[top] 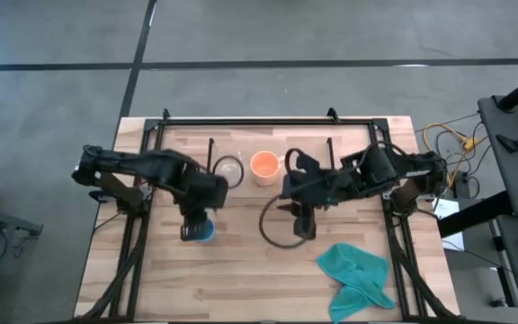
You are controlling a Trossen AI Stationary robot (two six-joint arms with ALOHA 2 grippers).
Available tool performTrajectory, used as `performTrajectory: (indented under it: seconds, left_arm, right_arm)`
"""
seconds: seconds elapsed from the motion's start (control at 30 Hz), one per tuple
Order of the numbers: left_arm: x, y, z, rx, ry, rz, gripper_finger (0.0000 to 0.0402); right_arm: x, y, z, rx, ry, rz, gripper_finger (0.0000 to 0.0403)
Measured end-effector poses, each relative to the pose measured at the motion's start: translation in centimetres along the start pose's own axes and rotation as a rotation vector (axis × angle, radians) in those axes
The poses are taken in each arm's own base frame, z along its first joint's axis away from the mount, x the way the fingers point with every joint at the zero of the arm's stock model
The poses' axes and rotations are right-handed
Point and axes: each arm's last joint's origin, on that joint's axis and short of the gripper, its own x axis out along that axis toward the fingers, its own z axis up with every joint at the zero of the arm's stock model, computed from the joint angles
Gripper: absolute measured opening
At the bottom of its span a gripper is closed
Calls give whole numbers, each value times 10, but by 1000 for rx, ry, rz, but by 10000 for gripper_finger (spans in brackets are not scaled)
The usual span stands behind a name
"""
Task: Stack small to large cups/mugs on shelf
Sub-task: Put the blue cup on the shelf
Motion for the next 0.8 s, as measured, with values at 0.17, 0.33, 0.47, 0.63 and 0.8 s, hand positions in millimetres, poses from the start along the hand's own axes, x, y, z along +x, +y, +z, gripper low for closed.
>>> performTrajectory:
  seconds: [0.17, 0.33, 0.47, 0.63, 0.8]
  left_arm:
    - [27, -11, -11, -95, -2, -22, 61]
    - [55, -27, -10, -151, -88, -101, 61]
    - [76, -35, -15, -164, -72, -113, 61]
    - [98, -34, -23, -176, -14, -72, 61]
    - [109, -28, -26, -234, -16, -2, 61]
  right_arm:
    - [6, 14, -10, -36, 45, 11, 98]
    - [18, 19, -19, -59, 95, 2, 88]
    - [27, 19, -24, -68, 130, -12, 81]
    - [32, 20, -27, -74, 148, -20, 73]
    - [35, 20, -27, -73, 145, -18, 75]
